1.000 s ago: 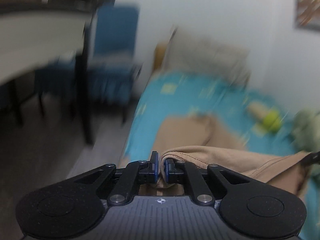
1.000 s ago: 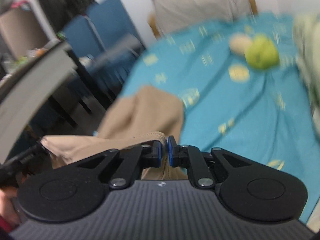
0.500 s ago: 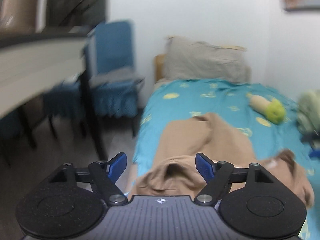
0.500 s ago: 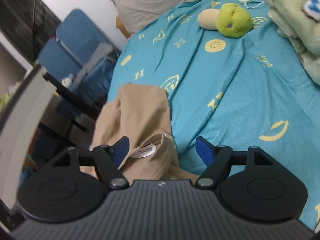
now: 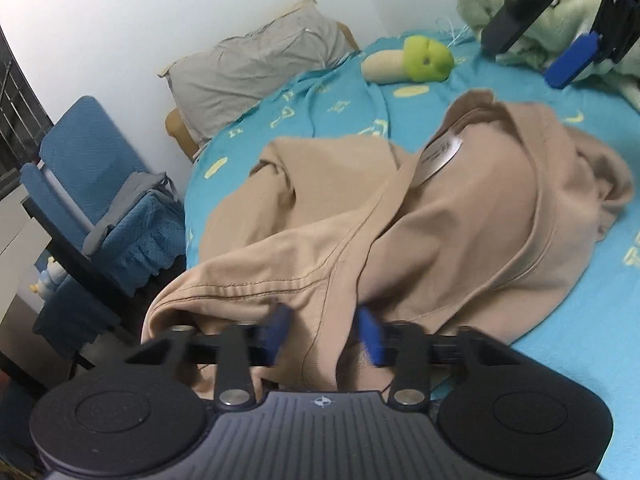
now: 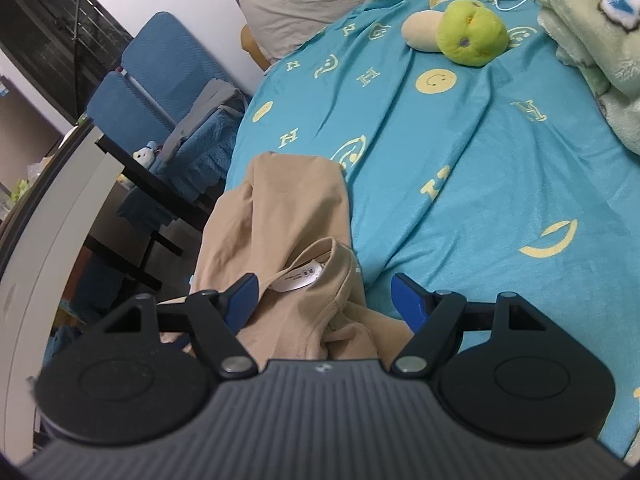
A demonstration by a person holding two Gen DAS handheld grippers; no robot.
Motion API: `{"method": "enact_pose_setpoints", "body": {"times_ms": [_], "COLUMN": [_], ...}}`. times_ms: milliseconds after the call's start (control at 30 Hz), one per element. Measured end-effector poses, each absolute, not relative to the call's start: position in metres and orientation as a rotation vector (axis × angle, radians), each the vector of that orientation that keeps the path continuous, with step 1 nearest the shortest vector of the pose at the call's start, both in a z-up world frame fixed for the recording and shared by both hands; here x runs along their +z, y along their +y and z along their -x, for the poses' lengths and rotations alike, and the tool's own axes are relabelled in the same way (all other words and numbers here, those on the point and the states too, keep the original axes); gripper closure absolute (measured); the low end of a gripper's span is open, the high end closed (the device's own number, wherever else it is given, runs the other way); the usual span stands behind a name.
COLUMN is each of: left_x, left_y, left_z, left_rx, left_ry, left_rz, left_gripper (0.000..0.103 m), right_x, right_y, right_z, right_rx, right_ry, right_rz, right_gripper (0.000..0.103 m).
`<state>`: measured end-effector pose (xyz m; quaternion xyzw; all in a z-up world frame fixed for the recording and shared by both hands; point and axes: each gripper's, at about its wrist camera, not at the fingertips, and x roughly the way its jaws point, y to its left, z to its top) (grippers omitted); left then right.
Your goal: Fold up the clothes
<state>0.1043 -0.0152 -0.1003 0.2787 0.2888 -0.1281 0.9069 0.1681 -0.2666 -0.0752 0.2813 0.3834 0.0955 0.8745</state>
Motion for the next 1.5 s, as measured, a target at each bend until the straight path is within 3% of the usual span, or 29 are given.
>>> {"method": "enact_pose_setpoints", "body": {"times_ms": [33,67,333,500,700,1000,1100,1200,1333,1500], "left_x": [-0.102,-0.098,-0.032,0.002,0.007,-0.015,-0.025,-0.033,-0.041,-0.06], "left_y": [-0.017,-0.011,0.031,0.039,0.042,0.049,0.05,0.052,0.044,0.037], "left_z": [-0.105,-0.105,-0.064,-0.036,-0.02,-0.032,-0.042,-0.049,-0.055,-0.069], "left_rx": [-0.274,-0.271,-0.255,-0.286,-0.242,-0.19,-0.179,-0.167,-0.165,-0.105], "left_ry": [0.595,0.58,0.315,0.219,0.263,0.451,0.516,0.569,0.624,0.704], "left_rz": [-0.58,-0.536,-0.123,-0.024,-0.006,0.02,0.019,0.02,-0.032,-0.095], "left_gripper": [0.092,0.094,0.096,0.098,0.099,0.098,0.095,0.083,0.059,0.054], "right_x": [-0.076,-0.076,-0.08,-0.081,-0.09,-0.084,-0.09,-0.093,-0.093,-0.095], "right_y": [-0.266,-0.264,-0.249,-0.232,-0.217,-0.259,-0.256,-0.252,-0.246,-0.235], "right_z": [-0.169,-0.169,-0.173,-0.172,-0.169,-0.136,-0.14,-0.142,-0.141,-0.145], "right_rx": [0.202,0.204,0.227,0.262,0.146,-0.161,-0.145,-0.122,-0.104,-0.051], "right_ry": [0.802,0.803,0.825,0.84,0.885,0.778,0.805,0.83,0.829,0.838], "right_rz": [-0.586,-0.583,-0.53,-0.463,-0.313,-0.448,-0.455,-0.471,-0.472,-0.416], "right_gripper": [0.028,0.028,0.028,0.028,0.028,0.028,0.029,0.029,0.029,0.029]}}
